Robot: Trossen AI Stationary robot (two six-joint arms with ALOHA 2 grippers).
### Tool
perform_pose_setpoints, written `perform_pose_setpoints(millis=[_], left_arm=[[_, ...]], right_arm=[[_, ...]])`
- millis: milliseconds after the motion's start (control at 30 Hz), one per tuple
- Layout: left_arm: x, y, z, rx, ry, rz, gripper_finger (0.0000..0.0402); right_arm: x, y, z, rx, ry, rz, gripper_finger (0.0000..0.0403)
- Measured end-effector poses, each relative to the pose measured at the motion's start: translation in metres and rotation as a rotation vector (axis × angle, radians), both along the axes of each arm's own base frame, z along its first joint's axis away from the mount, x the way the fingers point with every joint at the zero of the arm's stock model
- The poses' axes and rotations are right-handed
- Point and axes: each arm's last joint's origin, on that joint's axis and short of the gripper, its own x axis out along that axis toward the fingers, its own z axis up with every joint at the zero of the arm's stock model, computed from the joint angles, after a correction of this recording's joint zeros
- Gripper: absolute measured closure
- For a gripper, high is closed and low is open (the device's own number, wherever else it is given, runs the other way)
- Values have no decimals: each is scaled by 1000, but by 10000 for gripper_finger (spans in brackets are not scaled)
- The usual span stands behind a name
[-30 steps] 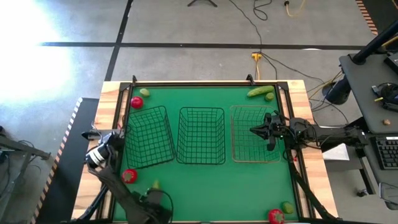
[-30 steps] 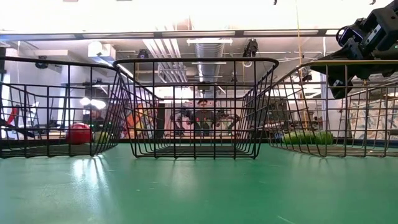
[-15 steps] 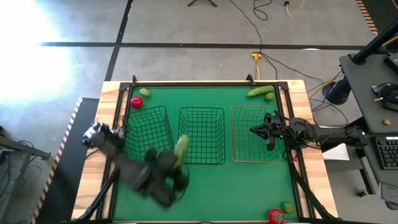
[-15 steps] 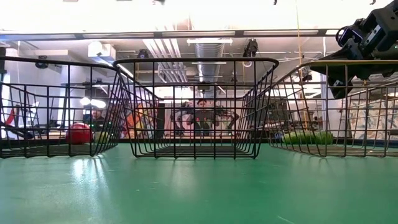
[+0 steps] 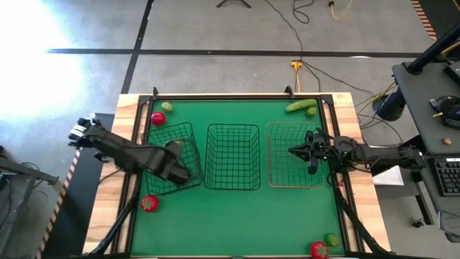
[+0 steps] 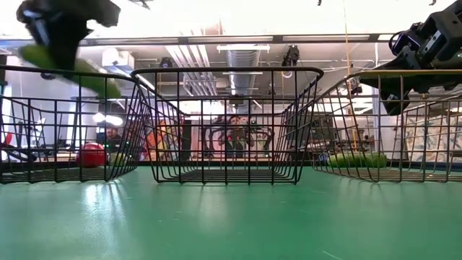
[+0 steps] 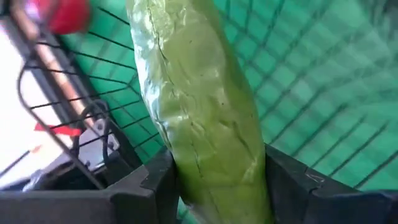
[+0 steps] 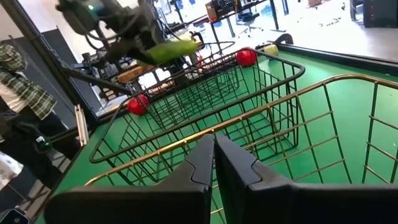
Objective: Sort produce into baskets
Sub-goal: Put the bottom cucumber into the left black wire basket
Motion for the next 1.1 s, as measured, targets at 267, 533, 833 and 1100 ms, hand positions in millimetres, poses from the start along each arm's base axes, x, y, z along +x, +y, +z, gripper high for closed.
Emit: perform_pose_setpoints(millis=[267,533,833,1100], left_arm=[[-9,19,-39,-75,91,-268,242],[-5,46,-74,-190,202,-374,242],[-14,43,-91,-441,284,-413,242],[-25,35,-87,-549,383,-380,242]], right_arm=[[0,0,0,0,0,1,394],[0,0,0,0,0,1,394],[0,0,0,0,-1,1,394],[0,0,0,0,-1,1,394]])
